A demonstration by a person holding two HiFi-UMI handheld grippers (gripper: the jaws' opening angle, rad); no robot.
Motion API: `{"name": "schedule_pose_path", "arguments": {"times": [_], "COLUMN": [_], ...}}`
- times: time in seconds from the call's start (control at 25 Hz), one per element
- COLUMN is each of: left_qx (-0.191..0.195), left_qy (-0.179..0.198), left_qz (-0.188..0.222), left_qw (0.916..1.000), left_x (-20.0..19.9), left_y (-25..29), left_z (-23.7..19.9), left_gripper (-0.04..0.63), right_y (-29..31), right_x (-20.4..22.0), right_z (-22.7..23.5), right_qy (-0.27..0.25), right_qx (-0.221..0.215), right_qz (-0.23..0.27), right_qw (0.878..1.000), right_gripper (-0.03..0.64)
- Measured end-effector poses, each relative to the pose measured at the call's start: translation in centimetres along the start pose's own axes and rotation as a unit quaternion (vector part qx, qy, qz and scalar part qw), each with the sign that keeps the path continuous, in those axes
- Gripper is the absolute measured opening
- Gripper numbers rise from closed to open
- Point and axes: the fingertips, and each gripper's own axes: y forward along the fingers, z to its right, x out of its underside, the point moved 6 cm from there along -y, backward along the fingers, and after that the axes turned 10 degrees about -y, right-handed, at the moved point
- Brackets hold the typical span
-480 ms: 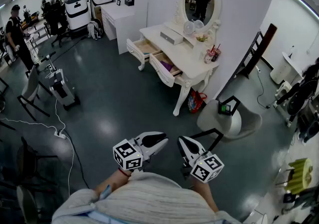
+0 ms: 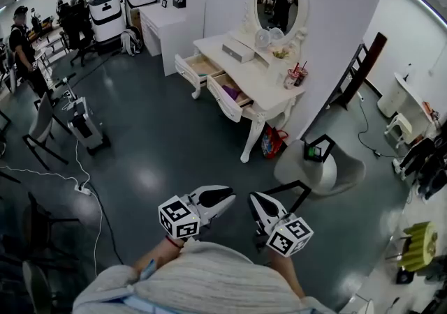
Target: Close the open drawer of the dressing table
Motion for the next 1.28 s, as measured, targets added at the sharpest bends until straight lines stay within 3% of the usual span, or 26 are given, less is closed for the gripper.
{"name": "schedule_pose_path", "arguments": {"times": [0.72, 1.04, 1.28], "left_qx": [-0.018, -0.010, -0.006], "left_qy": [-0.016, -0.024, -0.022], "left_qz": [0.005, 0.006, 0.012], "left_qw": [0.9997, 0.9996, 0.9997], "left_x": [0.0, -1.9, -6.0], "left_y": [2.2, 4.2, 6.0], "left_z": [-2.6, -7.9, -14.2], "left_gripper": [0.075, 0.075, 0.075], "right_y": [1.3, 5.7, 11.6], "right_x": [0.2, 0.0, -1.6], "right_z": [3.2, 6.8, 10.3], "right_qy": [0.029, 0.038, 0.030], "right_qx": [-0.030, -0.023, -0.020], "right_qz": [0.011, 0.006, -0.002], "right_qw": [0.999, 0.999, 0.999], "right_gripper": [0.011, 0.011, 0.011]}}
